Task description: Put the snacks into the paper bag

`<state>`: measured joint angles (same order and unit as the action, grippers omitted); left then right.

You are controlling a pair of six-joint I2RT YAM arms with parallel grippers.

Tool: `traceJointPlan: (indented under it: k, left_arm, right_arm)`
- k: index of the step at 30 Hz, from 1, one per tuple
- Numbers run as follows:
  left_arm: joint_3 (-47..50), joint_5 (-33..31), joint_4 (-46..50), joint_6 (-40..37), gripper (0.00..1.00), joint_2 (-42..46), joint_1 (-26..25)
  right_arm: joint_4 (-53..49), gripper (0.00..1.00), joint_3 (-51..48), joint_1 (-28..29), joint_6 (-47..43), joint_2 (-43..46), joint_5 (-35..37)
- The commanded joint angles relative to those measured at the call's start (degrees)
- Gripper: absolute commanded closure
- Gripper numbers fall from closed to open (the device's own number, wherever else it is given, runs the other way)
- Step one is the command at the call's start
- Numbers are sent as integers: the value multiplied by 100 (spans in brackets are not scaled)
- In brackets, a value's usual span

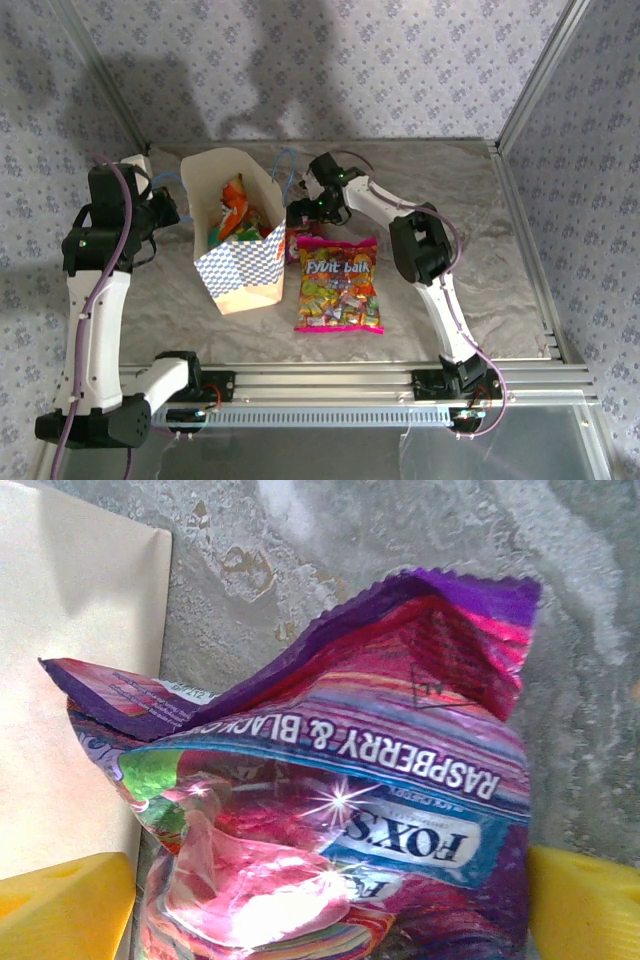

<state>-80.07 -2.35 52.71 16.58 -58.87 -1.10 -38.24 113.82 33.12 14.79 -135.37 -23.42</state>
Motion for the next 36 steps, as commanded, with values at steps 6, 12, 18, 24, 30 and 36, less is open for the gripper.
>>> traceJointPlan:
  k: [6,12,18,24,30,36]
  left_arm:
    - [0,86,-67,-79,89,85,29]
    - [-34,113,-76,-58,89,86,26]
    - [-68,118,-42,-56,89,99,31]
    - [-105,112,-7,-58,89,148,27]
    - [-123,112,29,-57,89,157,31]
    - [-114,121,29,-34,88,174,30]
  right_arm:
    - [-496,0,331,239,-210,-340,244]
    - [-758,2,466,375,-380,-462,782]
    - [-825,10,449,385,-355,-503,1175]
    - [-870,16,387,315,-360,-431,1524]
    - [-516,25,-137,75,-137,-81,1622]
    - [-289,37,-567,-124,35,214,1643]
